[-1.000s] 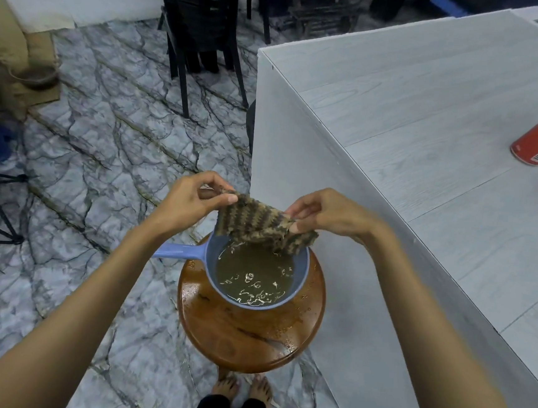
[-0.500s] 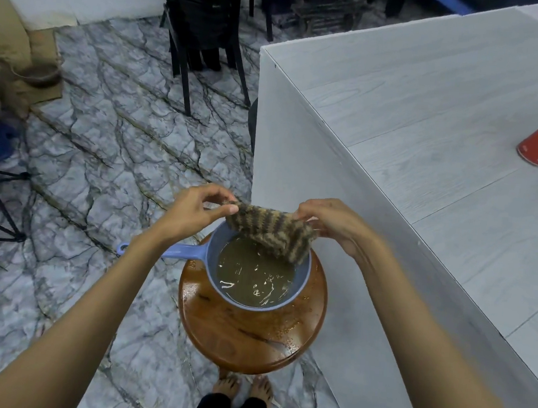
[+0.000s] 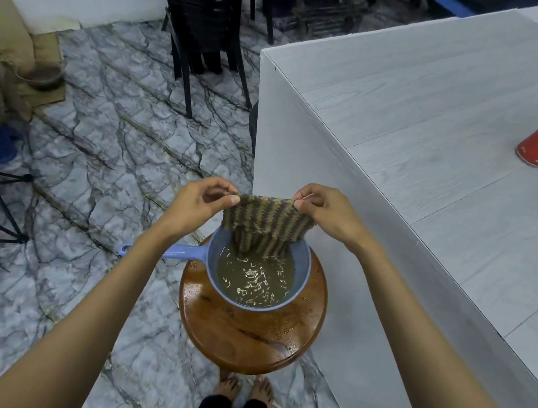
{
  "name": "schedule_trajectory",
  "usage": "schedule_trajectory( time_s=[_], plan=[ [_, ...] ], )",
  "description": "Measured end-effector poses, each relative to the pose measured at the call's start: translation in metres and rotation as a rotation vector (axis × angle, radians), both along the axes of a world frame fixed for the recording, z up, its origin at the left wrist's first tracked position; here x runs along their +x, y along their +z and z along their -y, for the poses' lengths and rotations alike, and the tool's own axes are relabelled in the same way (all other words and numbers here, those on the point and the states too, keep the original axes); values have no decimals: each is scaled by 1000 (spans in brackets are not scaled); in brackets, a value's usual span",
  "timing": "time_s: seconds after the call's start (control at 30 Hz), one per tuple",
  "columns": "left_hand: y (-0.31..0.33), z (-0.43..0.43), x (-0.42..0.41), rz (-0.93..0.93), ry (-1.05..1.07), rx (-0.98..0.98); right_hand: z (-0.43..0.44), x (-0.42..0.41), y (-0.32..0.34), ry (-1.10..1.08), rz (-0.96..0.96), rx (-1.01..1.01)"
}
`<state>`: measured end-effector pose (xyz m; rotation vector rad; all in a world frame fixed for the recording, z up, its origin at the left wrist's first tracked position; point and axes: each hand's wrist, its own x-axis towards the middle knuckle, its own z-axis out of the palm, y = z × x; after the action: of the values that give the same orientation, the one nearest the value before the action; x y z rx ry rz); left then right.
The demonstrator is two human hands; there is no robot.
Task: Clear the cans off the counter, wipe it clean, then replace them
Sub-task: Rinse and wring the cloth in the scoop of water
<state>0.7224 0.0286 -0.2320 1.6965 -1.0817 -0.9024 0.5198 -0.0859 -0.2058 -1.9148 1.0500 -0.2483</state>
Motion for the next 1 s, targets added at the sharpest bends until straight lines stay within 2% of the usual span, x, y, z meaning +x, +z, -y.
schedule_trajectory(
  time_s=[0.1,0.17,0.23,0.33,0.4,0.57,0.67,0.73,0.8,0.87,0.93,1.0],
  plan=[
    [14,-6,3,-116,-38,-24,4,-6,12,42,53,-32],
    [16,-14,6,-128,-126,62,2,-13,14,129,24,35],
    [10,-24,3,-86,-254,207,-6,-18,7,233,-94,115],
    [-14,-31,-13,137,-392,386,-23,-18,-17,353,-296,149],
    [-29,-29,-22,322,-405,406,-31,-12,-33,340,-343,103],
    [-45,-17,-35,609,-229,364,-34,12,-59,160,-367,-229],
    [-47,-9,-50,909,-225,503,-34,23,-73,197,-391,-359],
    [-53,-4,-59,1020,-217,566,-34,28,-83,221,-390,-424],
    [-57,0,-64,1026,-188,583,-34,32,-92,259,-394,-428],
    [-64,-1,-67,1028,-255,560,-36,34,-100,372,-423,-299],
    [-73,-5,-70,992,-384,540,-40,33,-105,506,-533,-178],
    [-79,-9,-71,919,-520,637,-44,32,-109,585,-690,-165]
  ],
)
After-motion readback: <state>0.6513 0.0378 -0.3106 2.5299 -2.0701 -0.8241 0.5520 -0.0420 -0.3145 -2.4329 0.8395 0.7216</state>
